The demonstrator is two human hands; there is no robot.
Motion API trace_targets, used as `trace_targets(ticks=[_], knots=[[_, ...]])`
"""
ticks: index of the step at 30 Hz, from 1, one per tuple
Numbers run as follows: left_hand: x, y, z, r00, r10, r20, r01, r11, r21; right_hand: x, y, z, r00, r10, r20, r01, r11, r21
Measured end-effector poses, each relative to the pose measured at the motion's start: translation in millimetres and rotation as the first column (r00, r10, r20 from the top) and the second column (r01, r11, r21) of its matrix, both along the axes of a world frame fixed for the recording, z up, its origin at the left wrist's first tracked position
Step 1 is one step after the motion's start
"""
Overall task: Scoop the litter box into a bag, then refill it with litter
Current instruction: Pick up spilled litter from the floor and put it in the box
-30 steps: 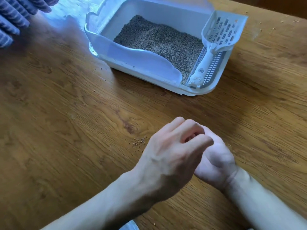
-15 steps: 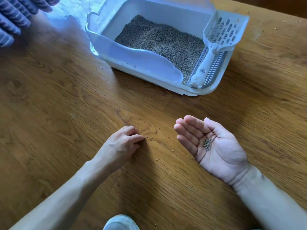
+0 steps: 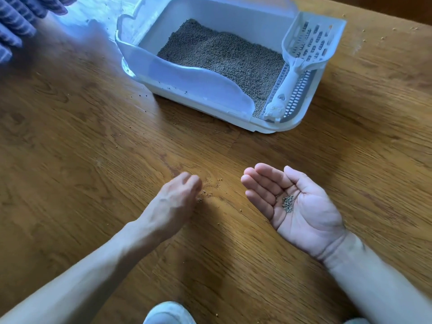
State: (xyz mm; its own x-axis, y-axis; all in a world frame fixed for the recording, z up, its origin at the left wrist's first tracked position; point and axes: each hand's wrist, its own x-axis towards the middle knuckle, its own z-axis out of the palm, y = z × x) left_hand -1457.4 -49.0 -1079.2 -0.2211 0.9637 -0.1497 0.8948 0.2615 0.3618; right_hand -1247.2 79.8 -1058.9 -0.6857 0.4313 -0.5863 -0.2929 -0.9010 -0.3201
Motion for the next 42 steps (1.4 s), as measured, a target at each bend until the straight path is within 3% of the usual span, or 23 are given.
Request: trace_targets(ticks=[2, 4, 8, 12, 14, 16, 18, 21, 25, 29, 37, 40, 42], knots=[[2, 12, 21, 0.986, 0.124, 0.11, -0.143, 0.972, 0.186, -2, 0, -2, 1.0, -0.003, 0.019, 0.003, 1.0, -0.009], [22, 24, 58, 0.979, 0.131, 0.158, -0.181, 0.915, 0.361, -3, 0, -5, 1.0, -0.002, 0.031, 0.003, 0.999, -0.032], [74, 38, 95, 0.973, -0.141, 0.183, 0.052, 0.905, 0.422, -10, -6, -3, 1.0, 0.011, 0.018, -0.008, 0.993, -0.12], [86, 43, 84, 0.93, -0.364, -0.046, 0.357, 0.866, 0.35, -6, -8, -3, 0.995, 0.09, -0.039, -0.095, 0.98, -0.174], [79, 37, 87, 0.95, -0.307, 0.056, 0.251, 0.859, 0.447, -6, -5, -1, 0.996, 0.083, -0.038, -0.088, 0.985, -0.147], [62, 29, 88, 0.966, -0.155, 0.209, 0.018, 0.842, 0.539, -4, -2, -4, 0.998, 0.023, -0.063, -0.031, 0.991, -0.132], [37, 21, 75, 0.967, 0.026, 0.254, -0.154, 0.851, 0.502, -1, 0, -7, 0.994, 0.004, -0.109, -0.016, 0.993, -0.119], [1, 4, 29, 0.977, 0.152, 0.149, -0.188, 0.946, 0.264, -1, 4, -13, 0.996, -0.01, -0.089, 0.001, 0.995, -0.101], [-16, -17, -12, 0.998, -0.046, 0.033, 0.044, 0.997, 0.063, -5, 3, -15, 0.995, -0.005, -0.095, -0.007, 0.992, -0.124], [-21, -14, -20, 0.977, -0.206, -0.047, 0.209, 0.976, 0.065, -5, 4, -18, 0.99, 0.005, -0.141, -0.025, 0.99, -0.142], [-23, -16, -30, 0.971, -0.205, -0.12, 0.208, 0.978, 0.008, -5, 2, -15, 0.999, -0.021, -0.048, 0.015, 0.993, -0.12], [-19, -15, -31, 0.988, -0.133, -0.077, 0.135, 0.991, 0.021, -8, 1, -9, 0.998, -0.043, -0.049, 0.037, 0.993, -0.116], [-13, -8, -19, 1.0, 0.006, 0.02, -0.009, 0.992, 0.127, -11, 1, -5, 1.0, -0.025, -0.006, 0.024, 0.995, -0.102]])
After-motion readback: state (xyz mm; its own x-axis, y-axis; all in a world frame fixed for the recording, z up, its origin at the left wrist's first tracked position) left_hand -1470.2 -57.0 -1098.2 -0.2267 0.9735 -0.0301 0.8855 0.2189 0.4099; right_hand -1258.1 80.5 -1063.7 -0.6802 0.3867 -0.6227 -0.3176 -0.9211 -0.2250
